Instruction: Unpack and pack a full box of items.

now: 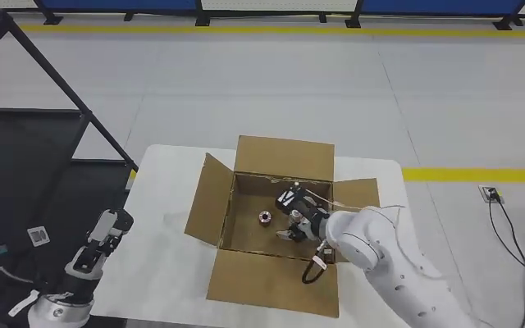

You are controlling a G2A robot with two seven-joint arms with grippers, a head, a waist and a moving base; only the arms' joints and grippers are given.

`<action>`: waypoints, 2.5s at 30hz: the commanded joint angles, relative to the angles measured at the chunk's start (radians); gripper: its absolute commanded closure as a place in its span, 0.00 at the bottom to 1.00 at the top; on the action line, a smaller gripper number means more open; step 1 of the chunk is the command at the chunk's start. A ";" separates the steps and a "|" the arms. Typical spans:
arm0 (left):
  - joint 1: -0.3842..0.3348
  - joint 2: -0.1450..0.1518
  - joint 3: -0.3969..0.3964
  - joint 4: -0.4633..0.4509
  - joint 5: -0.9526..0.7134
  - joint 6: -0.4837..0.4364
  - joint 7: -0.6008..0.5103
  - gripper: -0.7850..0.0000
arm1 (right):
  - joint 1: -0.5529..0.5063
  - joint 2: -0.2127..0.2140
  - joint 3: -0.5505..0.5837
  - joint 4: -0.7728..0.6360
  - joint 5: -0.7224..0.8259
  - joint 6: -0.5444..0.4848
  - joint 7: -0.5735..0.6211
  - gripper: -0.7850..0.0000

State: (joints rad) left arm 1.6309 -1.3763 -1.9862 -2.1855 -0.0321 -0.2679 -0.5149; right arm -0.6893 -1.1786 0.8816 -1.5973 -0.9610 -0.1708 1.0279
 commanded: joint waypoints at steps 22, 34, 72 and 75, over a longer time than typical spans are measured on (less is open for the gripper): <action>0.000 0.000 0.000 0.000 0.000 0.000 0.000 0.00 | 0.199 -0.098 -0.137 0.379 0.088 0.041 0.036 1.00; 0.000 0.000 0.000 0.000 0.000 0.000 0.000 0.00 | -0.090 0.002 0.198 -0.183 -0.029 0.131 -0.024 1.00; 0.000 0.000 0.000 0.000 0.000 0.000 0.000 0.00 | -0.190 0.057 0.582 0.193 -0.172 0.176 0.115 0.84; 0.000 0.000 0.000 0.000 0.000 0.000 0.000 0.00 | -0.168 0.056 0.570 0.226 -0.159 0.167 0.125 0.50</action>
State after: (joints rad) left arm 1.6309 -1.3763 -1.9863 -2.1855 -0.0322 -0.2678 -0.5149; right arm -0.8630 -1.1225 1.4547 -1.3796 -1.1219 -0.0025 1.1516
